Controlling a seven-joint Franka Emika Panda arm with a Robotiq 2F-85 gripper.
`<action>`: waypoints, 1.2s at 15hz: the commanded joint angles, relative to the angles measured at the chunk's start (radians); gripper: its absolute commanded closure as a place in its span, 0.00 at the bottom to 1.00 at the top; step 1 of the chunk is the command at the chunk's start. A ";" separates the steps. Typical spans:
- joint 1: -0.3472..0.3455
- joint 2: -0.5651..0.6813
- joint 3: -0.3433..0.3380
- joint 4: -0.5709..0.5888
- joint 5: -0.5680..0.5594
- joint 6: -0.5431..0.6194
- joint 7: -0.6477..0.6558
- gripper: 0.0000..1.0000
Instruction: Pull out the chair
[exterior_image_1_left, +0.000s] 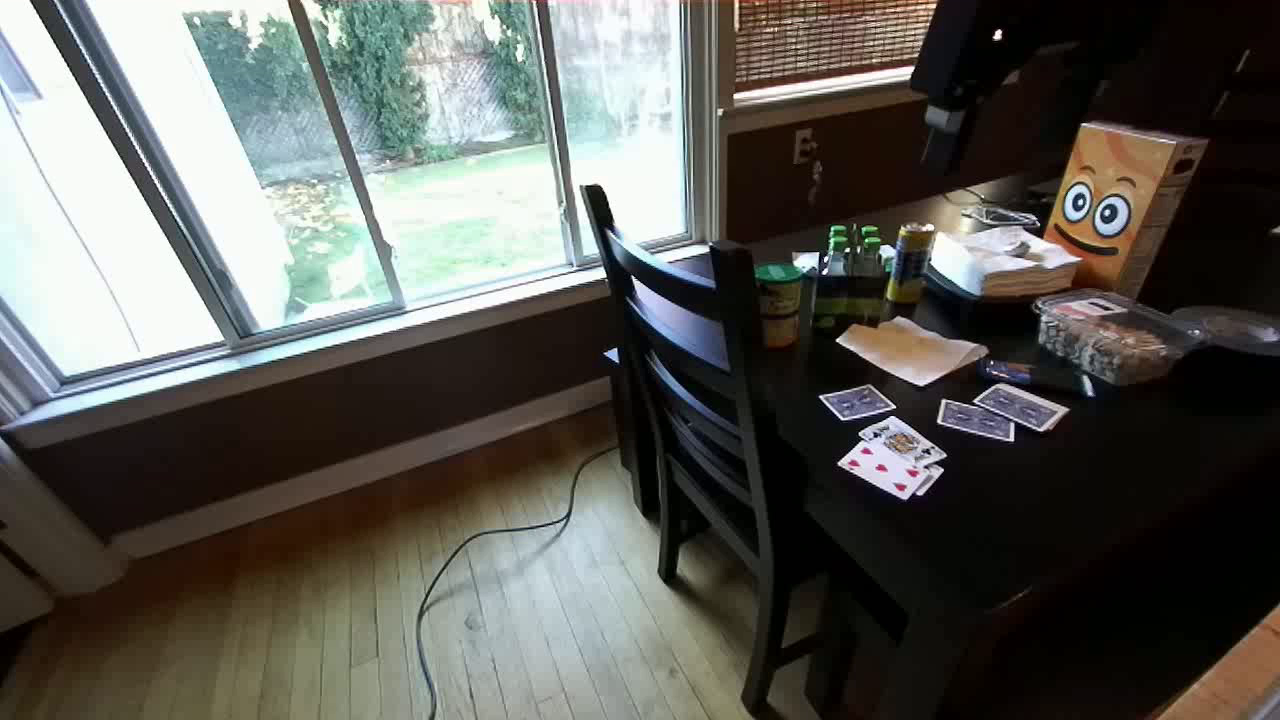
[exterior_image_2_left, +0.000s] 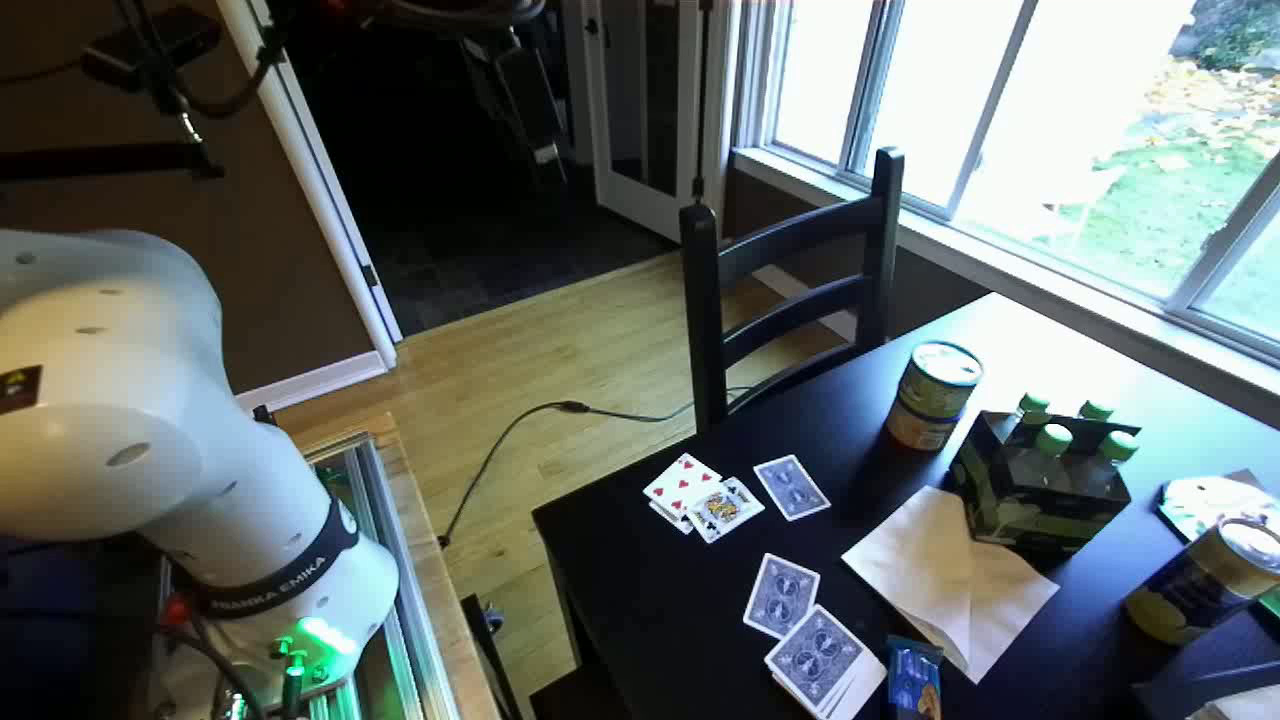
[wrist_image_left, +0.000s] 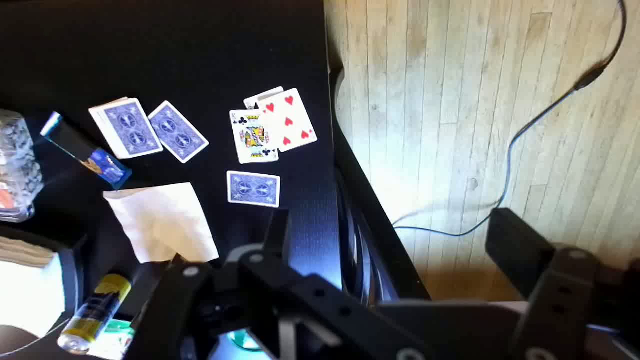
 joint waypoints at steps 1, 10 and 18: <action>0.007 0.002 -0.005 0.003 -0.005 -0.003 0.004 0.00; -0.020 0.268 0.025 0.123 -0.017 0.178 0.022 0.00; -0.096 0.711 0.110 0.454 -0.073 0.230 0.036 0.00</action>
